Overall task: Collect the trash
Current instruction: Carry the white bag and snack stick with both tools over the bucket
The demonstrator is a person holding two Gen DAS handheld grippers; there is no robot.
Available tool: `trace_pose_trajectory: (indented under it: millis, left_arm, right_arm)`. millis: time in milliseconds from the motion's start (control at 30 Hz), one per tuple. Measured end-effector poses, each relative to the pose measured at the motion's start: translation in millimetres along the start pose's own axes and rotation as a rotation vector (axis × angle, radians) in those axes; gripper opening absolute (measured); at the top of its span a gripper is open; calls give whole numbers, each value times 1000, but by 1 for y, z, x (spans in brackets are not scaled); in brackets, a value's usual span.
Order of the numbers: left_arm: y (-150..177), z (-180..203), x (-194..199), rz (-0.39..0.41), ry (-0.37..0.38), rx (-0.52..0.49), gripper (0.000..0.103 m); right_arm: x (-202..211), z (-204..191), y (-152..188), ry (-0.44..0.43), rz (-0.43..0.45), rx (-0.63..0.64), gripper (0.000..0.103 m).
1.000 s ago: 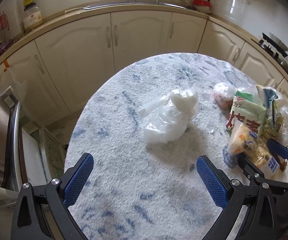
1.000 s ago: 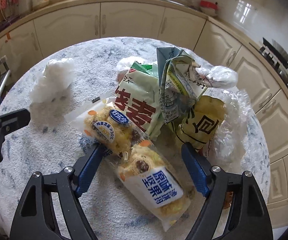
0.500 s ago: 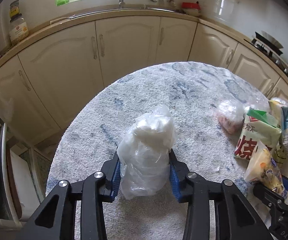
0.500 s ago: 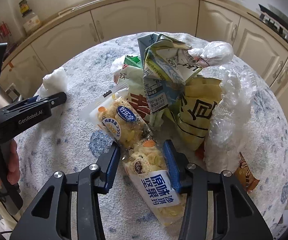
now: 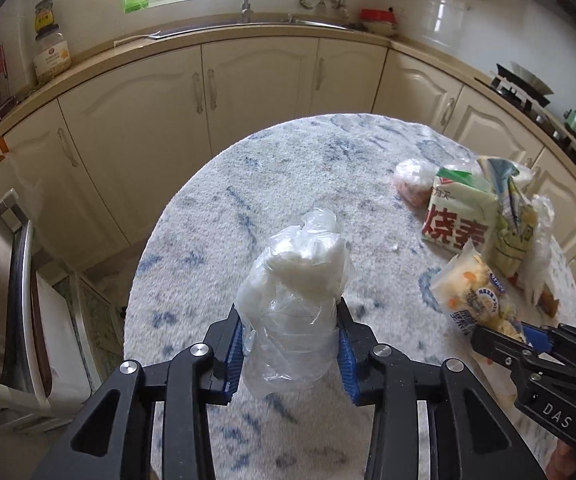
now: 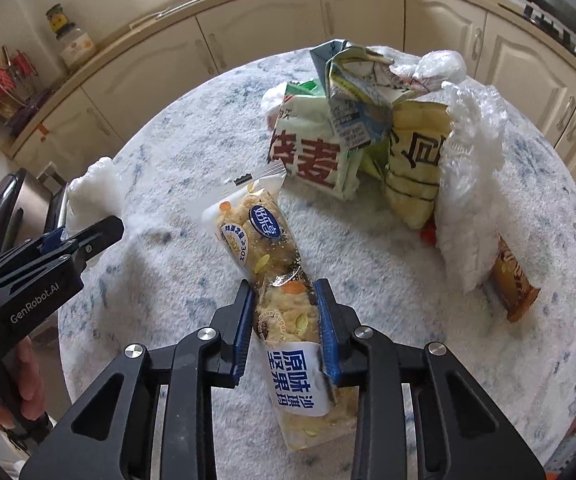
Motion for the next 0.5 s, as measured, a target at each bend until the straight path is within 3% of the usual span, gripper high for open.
trace_pose_trajectory:
  millis: [133,400,467,500]
  left_arm:
    - [27,3,28,-7,21,3,36]
    - [62,-9,55,-13,9,67,36]
    - [68,-12,56,-25,5,83,36]
    - [68,-13,54,-30,-1,90,36]
  right_arm:
    - [7,-10,23,2,-14,27,33]
    - [-5,-25,26,119,77,96,47]
    - [-5,-28,25,135,100,107,34]
    - [-5,-29,24,124,101,110,32]
Point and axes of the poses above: each gripper's, at about its wrist camera, not at the fingertips, and x roughly against the way its jaws point, z to its right, y to its underside, the point moved 8 cm from there along -x, roughly the way its jaws point, and after that the axes turned 2 degrees about -z, right-handed, at the moved point
